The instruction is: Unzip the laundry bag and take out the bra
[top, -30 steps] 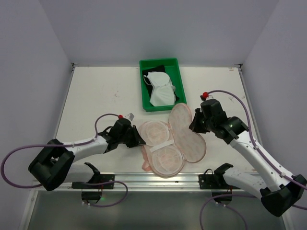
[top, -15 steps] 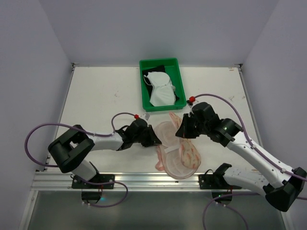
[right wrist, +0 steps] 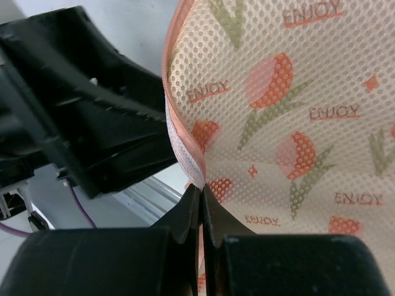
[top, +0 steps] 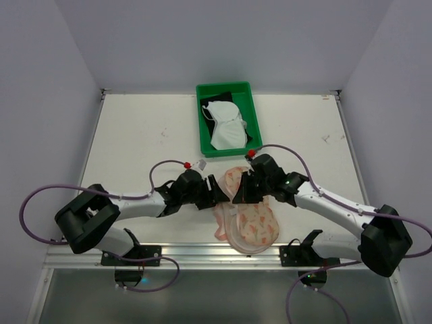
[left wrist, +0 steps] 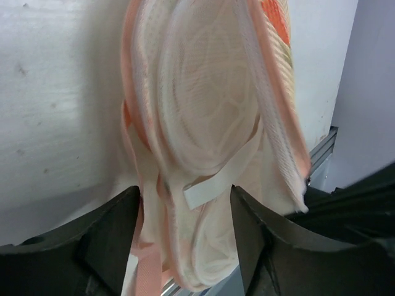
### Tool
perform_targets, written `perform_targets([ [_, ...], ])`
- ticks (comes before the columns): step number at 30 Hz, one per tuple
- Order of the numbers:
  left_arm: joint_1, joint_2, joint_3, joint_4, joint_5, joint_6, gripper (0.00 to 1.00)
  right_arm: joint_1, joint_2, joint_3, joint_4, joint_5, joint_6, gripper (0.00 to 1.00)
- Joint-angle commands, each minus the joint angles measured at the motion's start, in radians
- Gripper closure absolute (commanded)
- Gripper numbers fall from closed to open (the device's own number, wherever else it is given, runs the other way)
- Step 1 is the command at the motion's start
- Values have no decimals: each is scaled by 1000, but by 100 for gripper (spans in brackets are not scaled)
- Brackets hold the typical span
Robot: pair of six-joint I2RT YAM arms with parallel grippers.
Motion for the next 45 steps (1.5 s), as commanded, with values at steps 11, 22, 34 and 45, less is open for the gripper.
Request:
perform_targets([
  [11, 38, -413, -211, -240, -147, 16, 26, 13, 202, -132, 408, -105, 92, 91],
  [22, 207, -598, -161, -470, -170, 160, 24, 13, 342, -126, 528, -205, 107, 41],
  [34, 243, -516, 49, -575, -207, 316, 18, 13, 75, 205, 19, 146, -127, 6],
  [45, 274, -546, 198, -743, -276, 428, 17, 11, -73, 14, -34, 187, -68, 7],
])
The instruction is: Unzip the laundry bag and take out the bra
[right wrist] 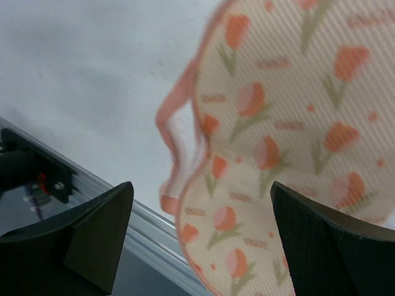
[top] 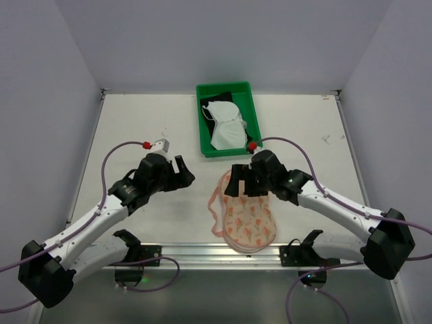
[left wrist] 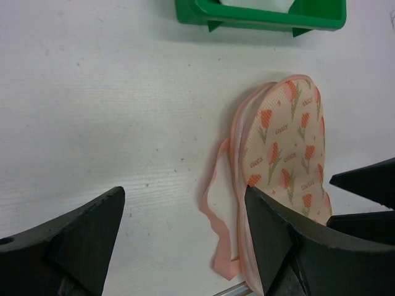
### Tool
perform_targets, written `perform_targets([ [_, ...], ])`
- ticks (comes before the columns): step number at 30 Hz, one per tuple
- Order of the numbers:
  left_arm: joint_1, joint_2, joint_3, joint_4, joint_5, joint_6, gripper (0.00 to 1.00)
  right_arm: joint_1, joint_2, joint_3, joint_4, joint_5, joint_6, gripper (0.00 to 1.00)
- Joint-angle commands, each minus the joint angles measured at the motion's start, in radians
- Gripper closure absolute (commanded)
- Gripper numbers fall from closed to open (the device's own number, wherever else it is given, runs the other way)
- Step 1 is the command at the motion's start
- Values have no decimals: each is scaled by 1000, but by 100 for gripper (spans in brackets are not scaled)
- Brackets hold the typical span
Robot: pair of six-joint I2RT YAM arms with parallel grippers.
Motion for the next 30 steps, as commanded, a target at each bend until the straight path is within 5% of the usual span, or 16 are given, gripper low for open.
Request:
perform_targets([
  [1, 15, -44, 93, -107, -100, 78, 16, 2, -121, -91, -36, 65, 27, 6],
  [11, 16, -175, 184, -289, -315, 124, 5, 0, -235, -312, 50, 36, 69, 6],
  [22, 16, -225, 170, -331, -336, 104, 5, 2, 71, -328, 394, -5, 190, 7],
  [30, 16, -254, 181, -363, -366, 104, 4, 3, 119, -255, 378, 74, 242, 7],
])
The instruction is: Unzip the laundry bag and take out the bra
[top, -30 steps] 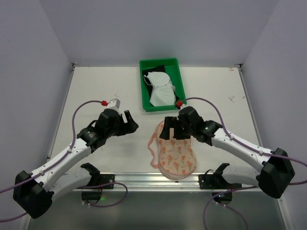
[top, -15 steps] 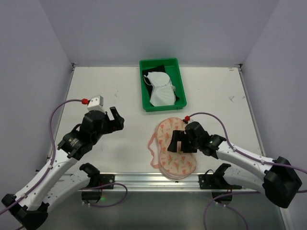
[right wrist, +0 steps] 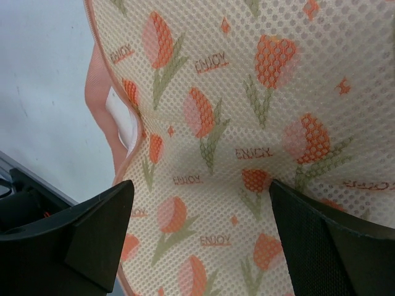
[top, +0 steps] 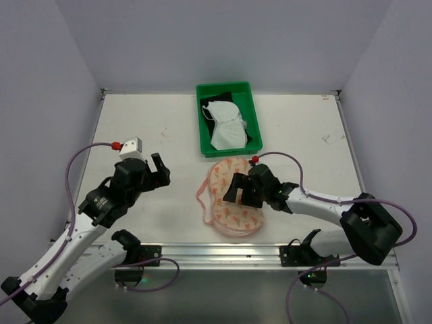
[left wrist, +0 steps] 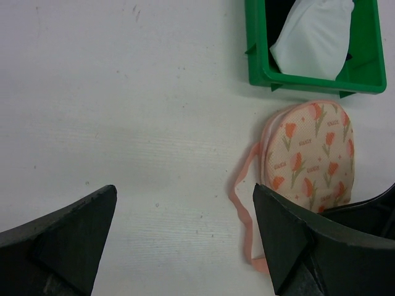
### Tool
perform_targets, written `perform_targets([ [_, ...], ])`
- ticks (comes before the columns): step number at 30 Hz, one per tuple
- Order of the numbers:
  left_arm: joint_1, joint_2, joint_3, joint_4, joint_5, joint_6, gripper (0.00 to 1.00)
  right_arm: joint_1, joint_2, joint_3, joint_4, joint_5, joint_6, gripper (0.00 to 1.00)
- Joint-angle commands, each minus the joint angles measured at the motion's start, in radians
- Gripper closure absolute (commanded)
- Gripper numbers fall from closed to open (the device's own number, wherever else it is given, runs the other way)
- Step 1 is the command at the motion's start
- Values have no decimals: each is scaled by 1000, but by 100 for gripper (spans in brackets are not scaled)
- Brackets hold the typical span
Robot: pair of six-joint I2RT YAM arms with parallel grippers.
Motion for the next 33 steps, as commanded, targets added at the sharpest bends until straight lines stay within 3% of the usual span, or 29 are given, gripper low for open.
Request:
perform_targets([
  [1, 6, -18, 28, -24, -55, 7, 4, 1, -25, 42, -3, 78, 29, 7],
  [9, 6, -23, 72, -38, -46, 11, 4, 3, -256, 197, -251, 144, -95, 7],
  [19, 6, -54, 213, -114, -104, 65, 1, -3, -569, 447, -638, 548, -347, 1],
  [27, 4, -207, 322, -210, -190, 120, 0, -2, -885, 472, -733, 748, -417, 1],
  [33, 4, -310, 321, -263, -212, 122, 0, -2, -1109, 429, -770, 731, -437, 1],
])
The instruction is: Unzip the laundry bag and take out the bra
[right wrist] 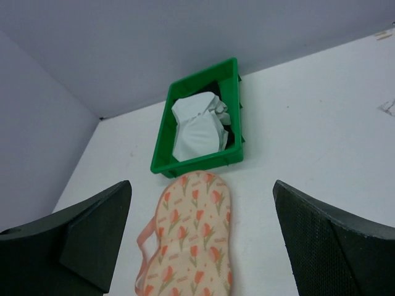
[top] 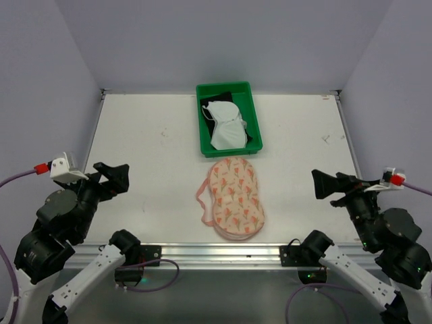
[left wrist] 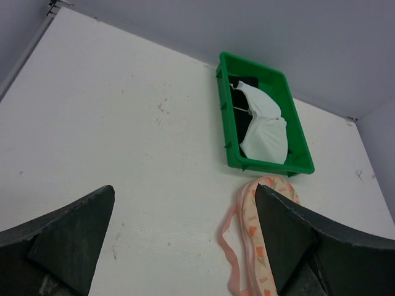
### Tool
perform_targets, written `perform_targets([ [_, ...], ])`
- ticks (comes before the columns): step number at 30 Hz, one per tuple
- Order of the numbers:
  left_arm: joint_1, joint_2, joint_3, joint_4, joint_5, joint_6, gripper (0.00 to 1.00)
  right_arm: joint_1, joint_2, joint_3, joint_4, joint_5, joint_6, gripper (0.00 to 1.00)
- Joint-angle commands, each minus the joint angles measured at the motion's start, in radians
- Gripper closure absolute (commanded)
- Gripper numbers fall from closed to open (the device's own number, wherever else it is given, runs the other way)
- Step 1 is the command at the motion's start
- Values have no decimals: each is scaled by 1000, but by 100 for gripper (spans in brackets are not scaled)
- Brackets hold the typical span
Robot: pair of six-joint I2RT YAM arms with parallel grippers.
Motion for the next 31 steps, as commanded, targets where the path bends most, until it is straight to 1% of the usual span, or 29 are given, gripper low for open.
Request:
perform_targets([
  [1, 4, -19, 14, -67, -47, 22, 0, 0, -68, -27, -44, 9, -29, 1],
  [4, 4, -27, 13, -73, -50, 20, 0, 0, -115, -30, -44, -2, -20, 1],
  [12, 4, -51, -19, -64, -66, 16, 0, -2, -167, -47, -51, 13, -40, 1],
  [16, 4, -64, -51, -46, -35, -19, 0, 0, -187, -64, -53, 5, -37, 1],
  [24, 4, -35, -105, 2, -9, -35, 0, 0, -163, -61, -53, 7, -40, 1],
  [31, 4, 1, -150, 39, 43, -39, 0, 0, -131, -64, -28, 5, -46, 1],
])
